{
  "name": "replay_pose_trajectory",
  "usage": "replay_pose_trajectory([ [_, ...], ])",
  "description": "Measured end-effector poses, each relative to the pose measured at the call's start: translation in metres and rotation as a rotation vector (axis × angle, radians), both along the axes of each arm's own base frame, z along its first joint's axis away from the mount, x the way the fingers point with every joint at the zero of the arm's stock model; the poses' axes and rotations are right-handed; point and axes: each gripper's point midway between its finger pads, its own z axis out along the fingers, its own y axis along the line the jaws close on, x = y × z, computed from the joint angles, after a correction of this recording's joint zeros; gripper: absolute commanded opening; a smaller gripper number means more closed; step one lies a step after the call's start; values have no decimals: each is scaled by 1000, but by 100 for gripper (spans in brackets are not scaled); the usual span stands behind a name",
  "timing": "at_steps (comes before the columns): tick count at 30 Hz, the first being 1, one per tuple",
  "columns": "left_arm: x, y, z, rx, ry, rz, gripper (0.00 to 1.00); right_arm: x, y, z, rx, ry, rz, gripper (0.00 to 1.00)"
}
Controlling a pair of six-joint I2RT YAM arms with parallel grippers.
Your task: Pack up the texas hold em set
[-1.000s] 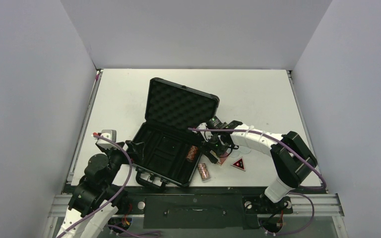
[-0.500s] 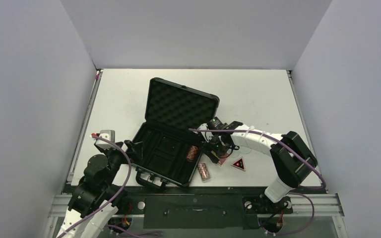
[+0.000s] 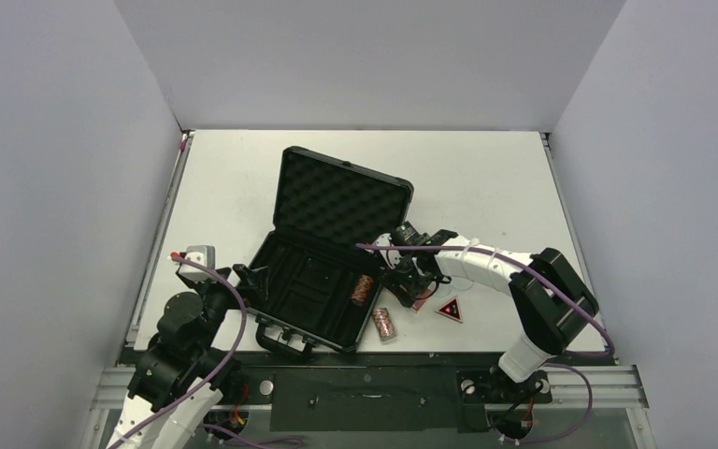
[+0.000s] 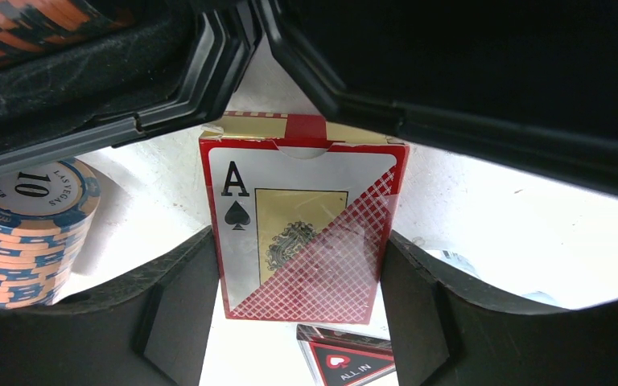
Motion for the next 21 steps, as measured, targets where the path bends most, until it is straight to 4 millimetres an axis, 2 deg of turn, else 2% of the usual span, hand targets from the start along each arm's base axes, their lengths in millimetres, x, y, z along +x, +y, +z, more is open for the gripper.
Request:
replay_pose_trajectory([
  [4, 0, 2, 1, -1, -4, 9, 96, 1, -1, 2, -1, -10, -2, 40],
  [12, 1, 4, 0, 1, 0, 23, 96, 1, -4, 20, 13, -47, -33, 39],
  [21, 3, 9, -1, 2, 2, 50, 96, 0, -12, 62, 71, -139, -109, 38],
])
